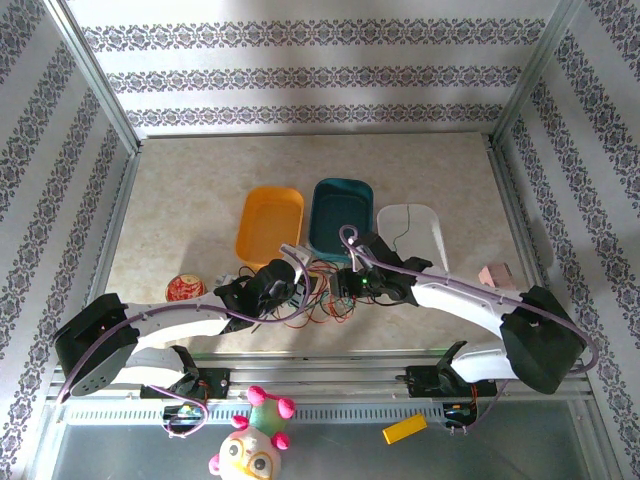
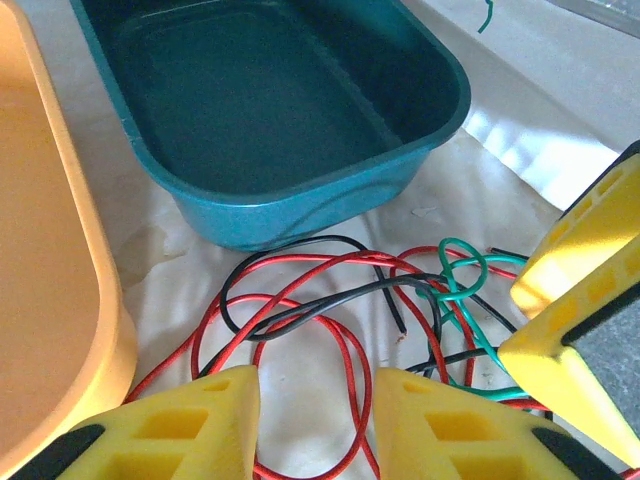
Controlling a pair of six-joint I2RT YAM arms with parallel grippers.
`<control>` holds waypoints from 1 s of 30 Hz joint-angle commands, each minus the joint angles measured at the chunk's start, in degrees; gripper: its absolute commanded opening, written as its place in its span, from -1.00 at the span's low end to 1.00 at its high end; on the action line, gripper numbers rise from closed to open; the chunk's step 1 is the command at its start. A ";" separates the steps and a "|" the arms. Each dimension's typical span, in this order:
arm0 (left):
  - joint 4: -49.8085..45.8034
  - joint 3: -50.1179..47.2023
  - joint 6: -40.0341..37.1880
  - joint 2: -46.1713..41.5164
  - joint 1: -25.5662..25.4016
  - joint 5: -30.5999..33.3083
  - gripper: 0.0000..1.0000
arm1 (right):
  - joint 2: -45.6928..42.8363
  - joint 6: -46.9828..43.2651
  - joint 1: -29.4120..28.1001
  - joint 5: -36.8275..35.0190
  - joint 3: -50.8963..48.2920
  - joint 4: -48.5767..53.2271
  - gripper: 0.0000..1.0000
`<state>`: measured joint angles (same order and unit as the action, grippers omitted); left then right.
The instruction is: Untangle the cables
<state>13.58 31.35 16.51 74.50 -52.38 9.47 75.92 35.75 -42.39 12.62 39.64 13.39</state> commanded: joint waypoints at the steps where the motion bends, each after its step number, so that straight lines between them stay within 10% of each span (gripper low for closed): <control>1: -1.10 0.12 -1.05 -0.78 0.44 -0.33 -0.30 | -0.22 -0.41 -0.74 0.15 0.92 -0.82 -0.11; 30: 0.04 -0.19 0.18 1.00 -0.62 0.33 -0.30 | 0.71 -2.54 -1.56 0.56 -1.84 -0.48 -0.21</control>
<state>13.58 31.35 16.58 75.40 -52.53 9.47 75.96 34.06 -43.29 12.58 38.46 13.08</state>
